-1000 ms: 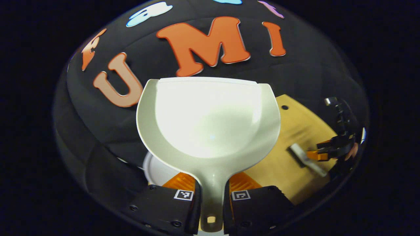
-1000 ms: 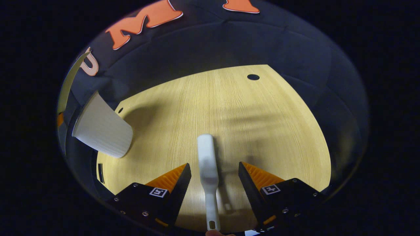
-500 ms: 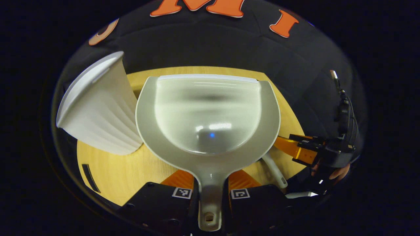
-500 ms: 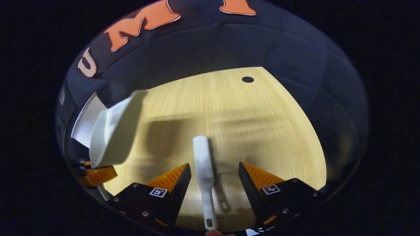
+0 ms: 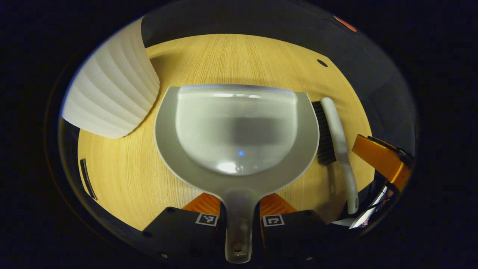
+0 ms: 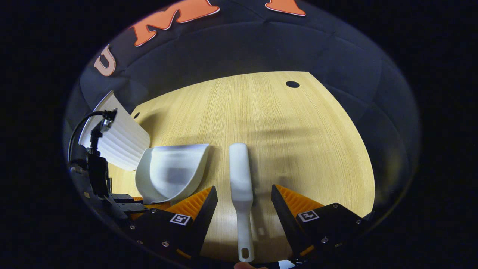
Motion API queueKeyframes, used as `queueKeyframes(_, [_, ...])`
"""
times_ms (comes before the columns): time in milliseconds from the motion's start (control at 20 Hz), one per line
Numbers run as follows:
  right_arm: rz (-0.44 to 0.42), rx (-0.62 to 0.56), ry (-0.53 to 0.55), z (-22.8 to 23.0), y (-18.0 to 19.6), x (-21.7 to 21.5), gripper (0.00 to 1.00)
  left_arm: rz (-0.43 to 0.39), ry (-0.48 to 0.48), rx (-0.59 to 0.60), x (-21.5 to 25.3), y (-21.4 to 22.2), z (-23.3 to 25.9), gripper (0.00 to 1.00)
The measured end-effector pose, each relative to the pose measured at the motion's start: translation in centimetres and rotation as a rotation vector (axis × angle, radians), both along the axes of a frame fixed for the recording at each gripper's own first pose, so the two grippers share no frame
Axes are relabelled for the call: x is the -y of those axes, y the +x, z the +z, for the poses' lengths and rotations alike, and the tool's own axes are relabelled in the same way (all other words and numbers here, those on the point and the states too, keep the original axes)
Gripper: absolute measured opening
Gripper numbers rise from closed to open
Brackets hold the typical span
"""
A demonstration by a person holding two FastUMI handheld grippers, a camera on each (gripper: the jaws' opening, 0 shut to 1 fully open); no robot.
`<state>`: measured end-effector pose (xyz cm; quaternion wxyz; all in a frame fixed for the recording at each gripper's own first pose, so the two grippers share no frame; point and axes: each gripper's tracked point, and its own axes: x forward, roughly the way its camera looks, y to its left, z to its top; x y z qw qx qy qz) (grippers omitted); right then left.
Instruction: Pick up the small broom and dustpan from the desktop, sweep the trash into the dustpan with the broom, and then empty the trash into the garbage bin.
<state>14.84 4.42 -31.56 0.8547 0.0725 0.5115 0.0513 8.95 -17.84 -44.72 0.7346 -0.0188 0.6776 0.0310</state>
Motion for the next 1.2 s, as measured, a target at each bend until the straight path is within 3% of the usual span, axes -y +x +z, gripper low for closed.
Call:
queueKeyframes(300, [0.005, -0.014, -0.001, -0.4, -0.2, -0.3, 0.89, -0.012, -0.02, -0.024, 0.5, 0.6, 0.2, 0.33])
queueKeyframes(400, [-0.004, -0.008, 0.008, -0.2, -0.1, -0.1, 0.88, -0.027, -0.015, 0.0, 0.6, 0.6, 0.5, 0.38])
queueKeyframes(500, [-0.014, 0.0, 0.007, 0.3, 0.1, 0.2, 0.88, -0.044, -0.013, 0.021, 0.3, 0.7, 0.8, 0.45])
queueKeyframes(650, [-0.034, 0.064, 0.001, 2.4, 1.0, 1.0, 0.89, -0.086, 0.027, 0.081, -0.6, 1.8, 2.3, 0.69])
queueKeyframes(700, [-0.044, 0.088, -0.005, 3.3, 1.3, 1.4, 0.89, -0.102, 0.049, 0.107, -1.0, 2.2, 3.2, 0.7])
queueKeyframes(750, [-0.05, 0.125, -0.013, 4.4, 1.7, 1.7, 0.9, -0.122, 0.085, 0.157, -1.6, 2.7, 4.3, 0.77])
queueKeyframes(850, [-0.063, 0.225, -0.042, 7.5, 2.8, 2.6, 0.92, -0.136, 0.156, 0.385, -3.1, 6.5, 8.0, 0.88])
queueKeyframes(900, [-0.063, 0.286, -0.062, 9.2, 3.7, 2.8, 0.94, -0.136, 0.179, 0.48, -3.5, 8.3, 10.1, 0.83])
queueKeyframes(950, [-0.067, 0.351, -0.085, 11.0, 4.4, 3.0, 0.95, -0.134, 0.196, 0.573, -3.8, 10.3, 12.3, 0.88])
queueKeyframes(1200, [-0.093, 0.686, -0.09, 20.5, 7.3, 2.7, 0.95, -0.118, 0.218, 1.013, -3.7, 20.2, 24.9, 0.88])
